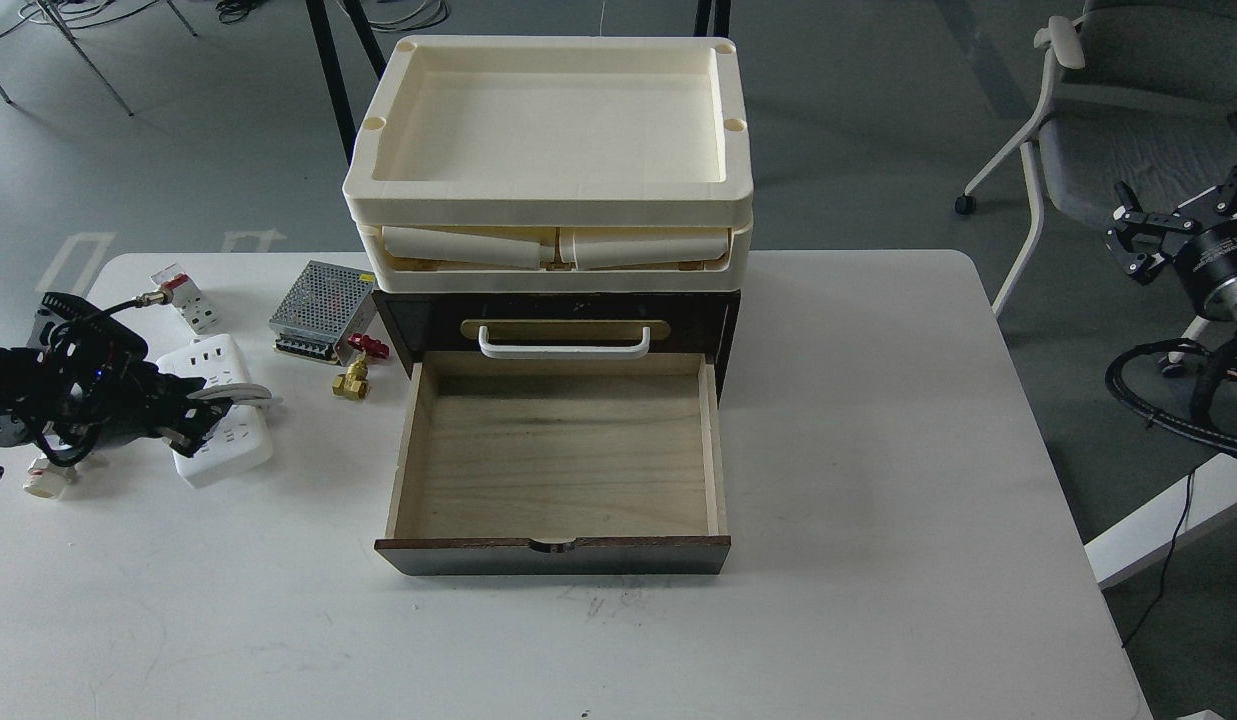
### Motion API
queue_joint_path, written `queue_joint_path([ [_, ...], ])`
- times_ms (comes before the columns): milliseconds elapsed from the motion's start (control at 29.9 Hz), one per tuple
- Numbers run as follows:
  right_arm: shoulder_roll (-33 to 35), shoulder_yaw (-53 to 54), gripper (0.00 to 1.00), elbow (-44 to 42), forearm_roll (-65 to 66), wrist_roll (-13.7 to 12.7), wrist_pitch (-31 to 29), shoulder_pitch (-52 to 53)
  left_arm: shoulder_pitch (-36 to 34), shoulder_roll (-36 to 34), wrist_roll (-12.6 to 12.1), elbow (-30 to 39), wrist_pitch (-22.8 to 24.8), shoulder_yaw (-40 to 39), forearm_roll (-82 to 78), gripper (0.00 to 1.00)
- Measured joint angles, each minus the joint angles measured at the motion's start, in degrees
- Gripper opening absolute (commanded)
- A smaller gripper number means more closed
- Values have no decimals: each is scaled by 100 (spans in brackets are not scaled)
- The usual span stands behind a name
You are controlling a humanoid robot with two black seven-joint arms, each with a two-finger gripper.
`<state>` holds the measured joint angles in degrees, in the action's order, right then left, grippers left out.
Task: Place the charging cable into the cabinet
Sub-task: 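Close the left gripper on the white power strip and its cable, then lift the power strip with the left gripper and carry it over the drawer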
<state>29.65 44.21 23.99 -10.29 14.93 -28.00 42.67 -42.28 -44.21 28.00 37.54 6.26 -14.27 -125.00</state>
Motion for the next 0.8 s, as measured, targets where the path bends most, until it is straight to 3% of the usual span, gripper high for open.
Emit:
queue_joint_path([
  [469,6,0,100,-79,-7,3,0,-39,-307,-268,0,361,-169,116,1,4],
  [636,6,14,100,-80,-8,3,0,-40,-407,-1251,0,1382,463,109,76,3],
  [803,6,64,100,-88,-8,3,0,-40,-432,-2670,0,3202,1057,96,1261,3],
])
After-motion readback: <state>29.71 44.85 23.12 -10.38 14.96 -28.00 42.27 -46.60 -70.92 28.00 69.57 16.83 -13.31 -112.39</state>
